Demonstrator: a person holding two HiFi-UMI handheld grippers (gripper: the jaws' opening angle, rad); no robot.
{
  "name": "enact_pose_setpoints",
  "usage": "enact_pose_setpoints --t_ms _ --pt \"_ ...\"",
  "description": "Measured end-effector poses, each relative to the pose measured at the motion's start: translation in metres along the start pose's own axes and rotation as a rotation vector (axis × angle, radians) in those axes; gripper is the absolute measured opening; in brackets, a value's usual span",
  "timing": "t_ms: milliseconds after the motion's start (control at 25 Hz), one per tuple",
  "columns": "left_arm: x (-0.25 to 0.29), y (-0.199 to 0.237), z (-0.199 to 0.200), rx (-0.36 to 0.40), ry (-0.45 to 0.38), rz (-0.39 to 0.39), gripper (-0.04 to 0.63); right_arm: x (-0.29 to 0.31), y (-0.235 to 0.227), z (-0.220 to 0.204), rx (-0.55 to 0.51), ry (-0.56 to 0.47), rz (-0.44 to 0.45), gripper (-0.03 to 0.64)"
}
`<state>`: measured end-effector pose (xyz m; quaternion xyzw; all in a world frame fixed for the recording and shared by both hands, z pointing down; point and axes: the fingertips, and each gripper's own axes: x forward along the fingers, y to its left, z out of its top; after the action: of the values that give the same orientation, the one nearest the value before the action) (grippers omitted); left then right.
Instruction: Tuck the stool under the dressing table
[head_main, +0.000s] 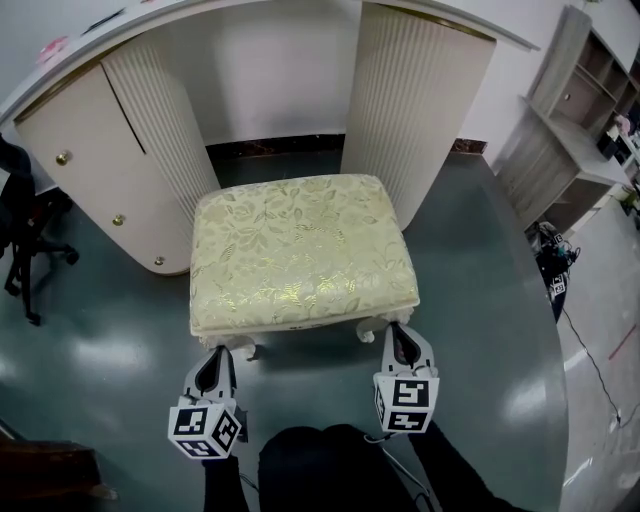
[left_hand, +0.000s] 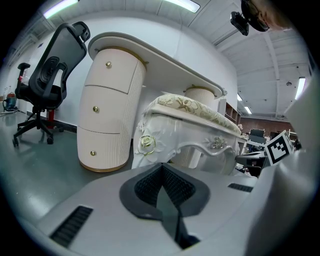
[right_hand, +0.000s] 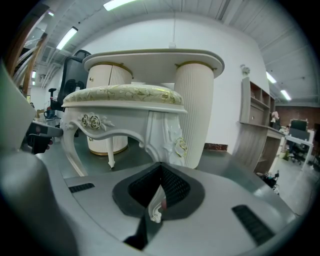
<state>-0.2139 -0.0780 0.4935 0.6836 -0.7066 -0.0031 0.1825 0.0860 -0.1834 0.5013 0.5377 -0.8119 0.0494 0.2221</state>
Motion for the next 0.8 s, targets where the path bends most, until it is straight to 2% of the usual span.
enact_pose_setpoints --t_ms 800 --pt "0.003 -0.003 -0.007 -0.008 -0.050 0.017 0.008 0.014 -0.005 -0.003 0.004 -0.051 0.000 0.006"
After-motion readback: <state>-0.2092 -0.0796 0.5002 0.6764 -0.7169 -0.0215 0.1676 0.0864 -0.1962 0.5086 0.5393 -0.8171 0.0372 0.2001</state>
